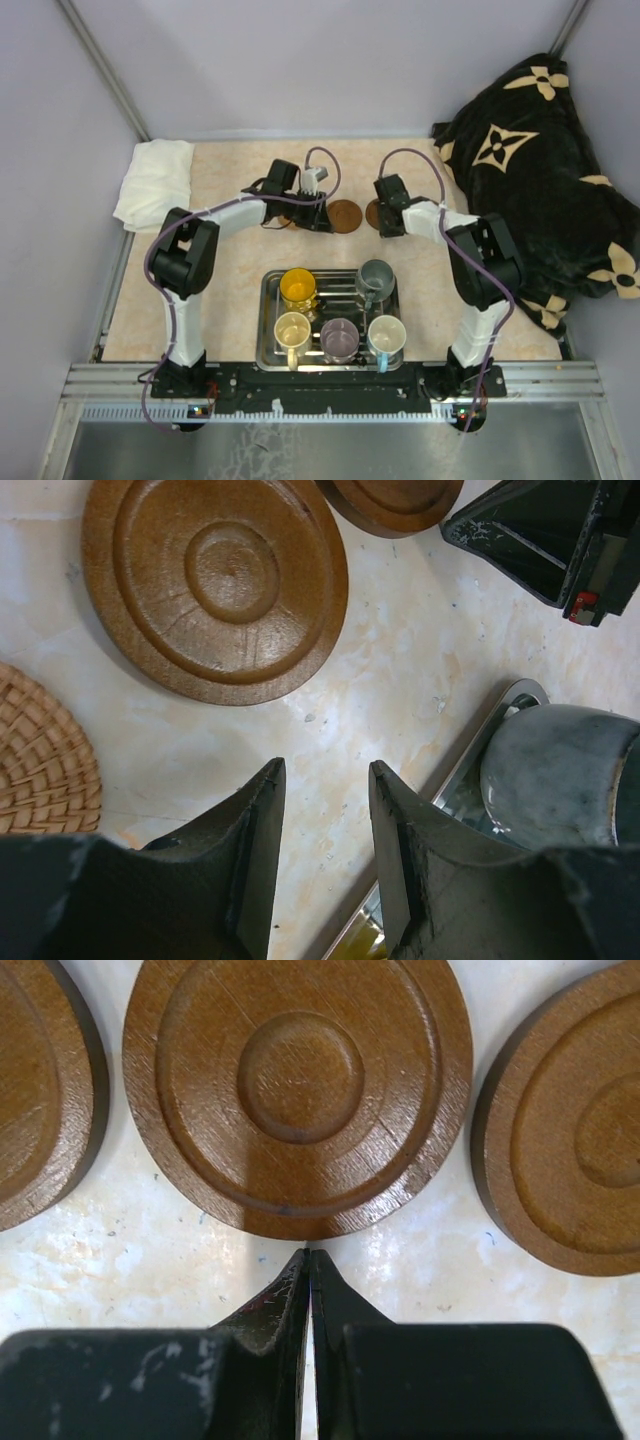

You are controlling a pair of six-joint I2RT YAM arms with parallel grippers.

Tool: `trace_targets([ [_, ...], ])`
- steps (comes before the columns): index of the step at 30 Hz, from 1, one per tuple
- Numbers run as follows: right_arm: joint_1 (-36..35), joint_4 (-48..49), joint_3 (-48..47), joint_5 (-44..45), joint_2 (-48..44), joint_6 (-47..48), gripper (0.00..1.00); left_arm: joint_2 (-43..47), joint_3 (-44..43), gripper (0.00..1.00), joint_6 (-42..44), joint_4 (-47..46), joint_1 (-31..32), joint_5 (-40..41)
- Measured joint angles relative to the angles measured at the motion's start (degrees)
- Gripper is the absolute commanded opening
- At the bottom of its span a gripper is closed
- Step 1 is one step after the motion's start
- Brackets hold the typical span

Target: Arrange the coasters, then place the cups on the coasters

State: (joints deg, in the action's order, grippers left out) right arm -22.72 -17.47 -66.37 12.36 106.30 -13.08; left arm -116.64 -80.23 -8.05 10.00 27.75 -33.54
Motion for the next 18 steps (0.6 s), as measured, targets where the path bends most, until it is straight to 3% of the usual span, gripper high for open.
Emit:
trace_targets([
  [18,1.3,-4.4,7.3,6.7,-6.4,-3.6,0.04,-6.7,-7.1,0.46,1.7,3.2,3.2,-2.1],
])
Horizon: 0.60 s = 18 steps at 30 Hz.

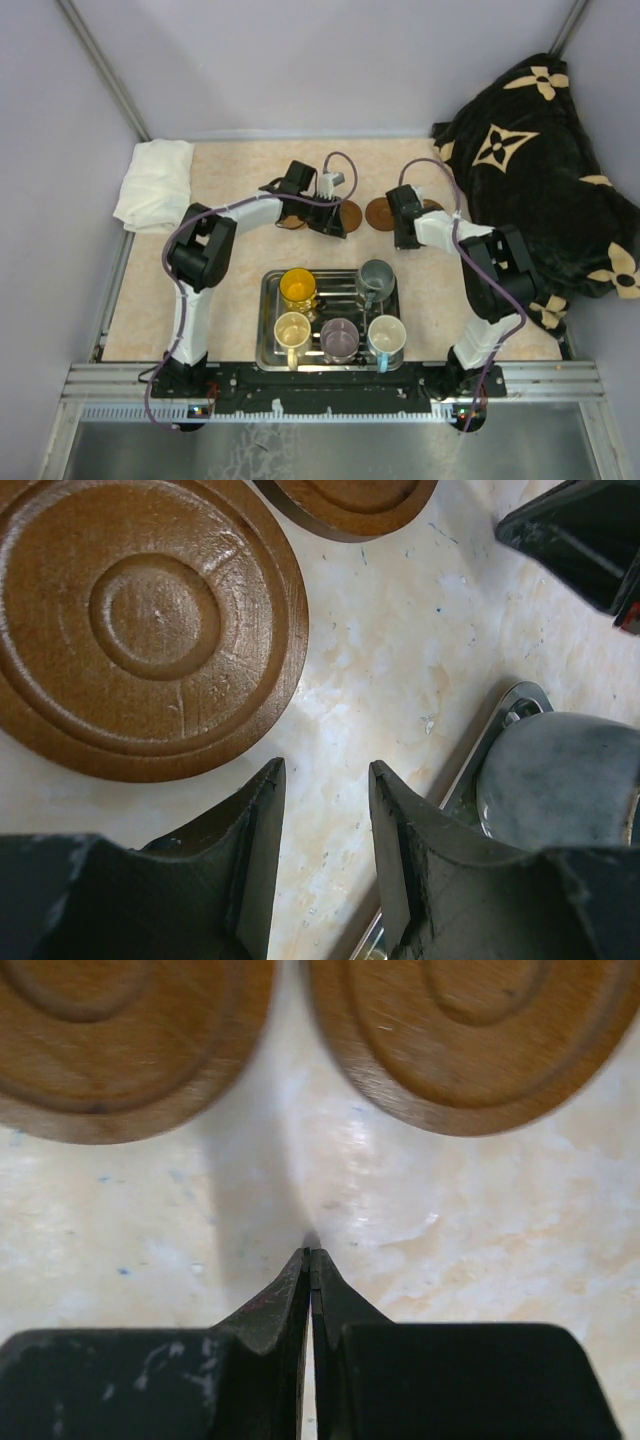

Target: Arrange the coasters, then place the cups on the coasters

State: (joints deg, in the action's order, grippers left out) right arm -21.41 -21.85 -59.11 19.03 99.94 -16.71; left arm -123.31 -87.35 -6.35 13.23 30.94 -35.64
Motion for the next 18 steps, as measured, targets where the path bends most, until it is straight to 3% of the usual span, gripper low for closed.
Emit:
trace_targets([
  [9,8.6,-0.7,2.1,0.7,-1.8,-3.0,0.04,-2.4,-1.1,0.46,1.1,1.9,0.9,-0.3],
  [18,10.6,-1.4,2.1,2.0,-1.7,-4.7,0.03,-5.2,-4.9,0.46,0.9,2.2,0.8,-2.8],
])
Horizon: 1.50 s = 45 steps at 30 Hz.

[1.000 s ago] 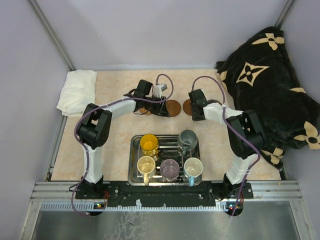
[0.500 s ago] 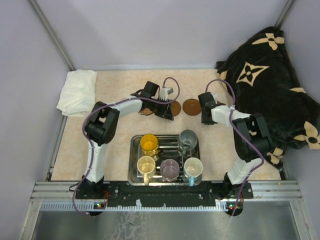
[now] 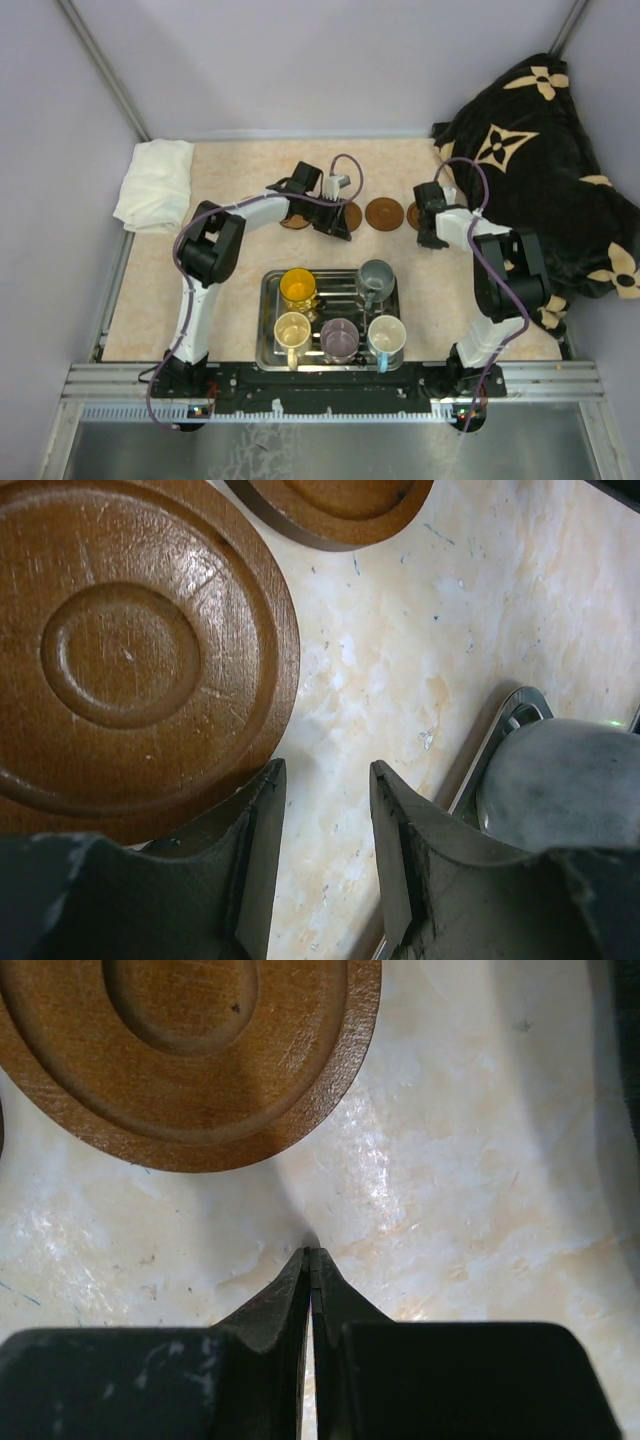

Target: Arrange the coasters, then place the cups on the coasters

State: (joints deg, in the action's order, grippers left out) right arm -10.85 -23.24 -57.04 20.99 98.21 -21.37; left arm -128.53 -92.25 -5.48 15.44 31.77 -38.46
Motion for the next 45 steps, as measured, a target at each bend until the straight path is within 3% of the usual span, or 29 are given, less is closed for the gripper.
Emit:
trace_targets([
  [16,1.7,2.5,-6.5,2.1,6.2,-0.6,0.04,-1.1,-1.5,0.46,-1.4,-0.5,0.0,0.1],
  [35,2.1,4.3,-7.6,2.2,7.4,0.2,0.02,-1.0,-0.6,0.46,-3.1,-3.0,-1.2,1.8],
  [45,0.1,0.2,0.1,0.8,0.0,-0.6,0.02,7.1,9.1,0.45,-1.2,-1.4,-1.3,3.3],
])
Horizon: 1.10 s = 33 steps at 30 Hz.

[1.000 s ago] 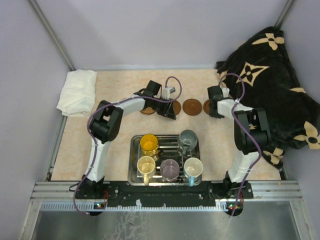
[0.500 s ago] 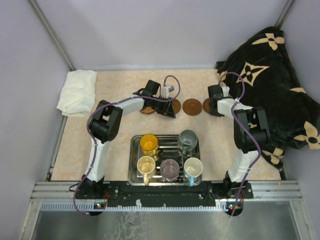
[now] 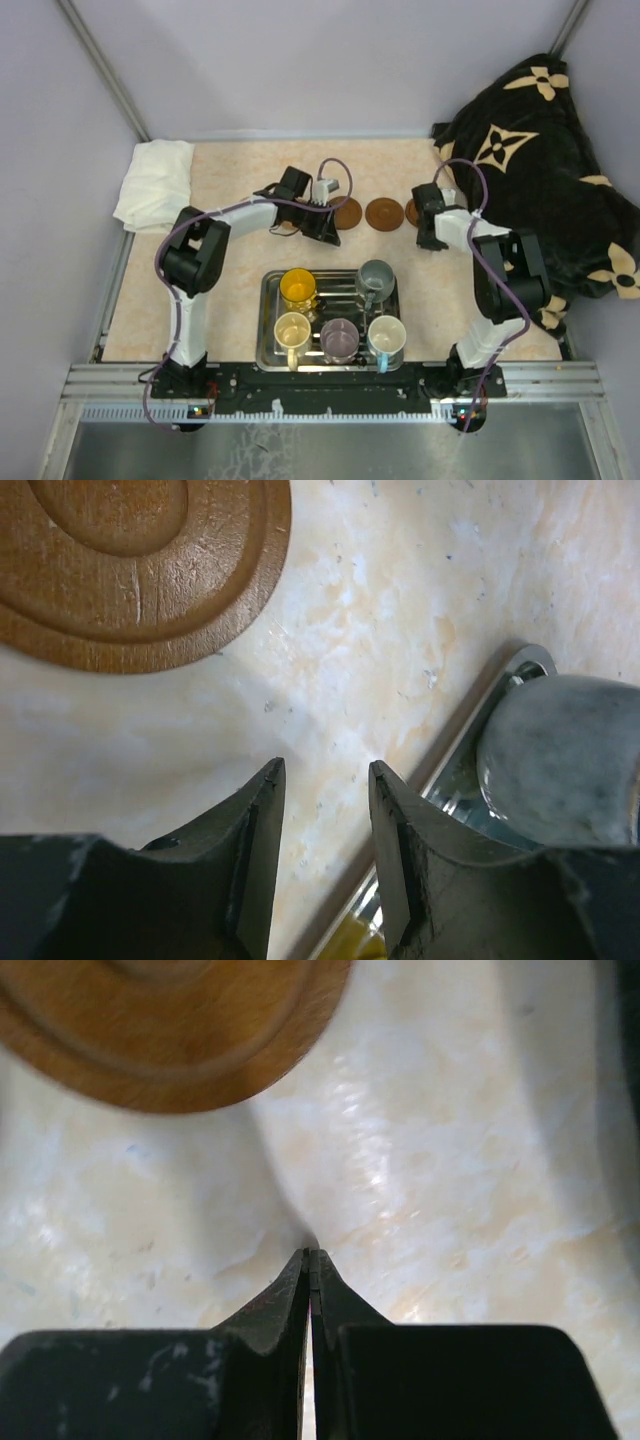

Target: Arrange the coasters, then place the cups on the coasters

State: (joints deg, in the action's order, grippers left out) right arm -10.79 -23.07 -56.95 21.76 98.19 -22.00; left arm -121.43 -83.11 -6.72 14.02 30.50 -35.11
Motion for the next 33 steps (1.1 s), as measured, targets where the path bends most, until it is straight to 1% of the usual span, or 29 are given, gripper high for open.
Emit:
trace_targets([
  [4,-4.3,-2.3,-0.2,0.0,-0.9,0.3,0.02,5.7,1.3,0.46,0.6,1.1,0.0,2.8],
  [8,-7.0,-3.4,-2.6,-0.5,-2.6,0.9,0.05,13.0,1.3,0.48,0.6,-0.4,0.0,7.3],
  [12,-7.0,-2.4,-8.0,-0.5,-3.1,2.5,0.13,18.4,1.7,0.50,-0.3,-4.9,-0.3,11.9],
  [17,-6.9,-0.4,-11.0,-1.6,-4.2,4.0,0.42,22.1,4.1,0.56,-1.6,-7.8,-1.2,17.0],
  [19,-6.9,-0.4,-10.8,-2.6,-5.4,4.6,0.48,23.0,5.5,0.57,-1.6,-7.9,-1.4,19.1],
  [22,-6.9,0.0,-9.5,-3.8,-8.4,5.3,0.53,24.5,7.6,0.57,-1.6,-7.5,-1.4,21.6],
  [23,-6.9,0.1,-9.0,-4.0,-9.6,5.5,0.56,25.3,8.3,0.58,-1.6,-7.4,-1.4,22.6],
  [24,-6.9,0.4,-8.5,-4.3,-11.0,5.6,0.64,26.0,8.7,0.60,-1.6,-7.1,-1.4,23.3],
  [25,-6.9,0.9,-7.9,-4.5,-12.4,5.8,0.80,26.7,9.0,0.67,-1.6,-7.1,-1.4,24.0],
  [26,-6.9,1.7,-7.4,-4.9,-14.1,6.1,0.97,27.7,9.4,0.72,-1.6,-7.1,-1.4,25.0],
  [27,-6.9,2.7,-6.8,-5.3,-15.8,6.4,0.99,28.7,9.7,0.73,-1.5,-7.1,-1.4,25.8],
  [29,-6.7,6.5,-5.6,-6.3,-19.2,6.9,0.99,31.7,11.0,0.72,-1.4,-7.9,-1.4,28.0],
  [30,-6.3,8.5,-5.3,-7.7,-20.7,6.9,0.99,33.2,11.9,0.72,-1.4,-8.7,-1.4,29.1],
  [33,-4.2,14.4,-5.8,-13.7,-22.4,4.3,0.99,37.8,14.4,0.76,-1.1,-11.8,-1.4,32.6],
])
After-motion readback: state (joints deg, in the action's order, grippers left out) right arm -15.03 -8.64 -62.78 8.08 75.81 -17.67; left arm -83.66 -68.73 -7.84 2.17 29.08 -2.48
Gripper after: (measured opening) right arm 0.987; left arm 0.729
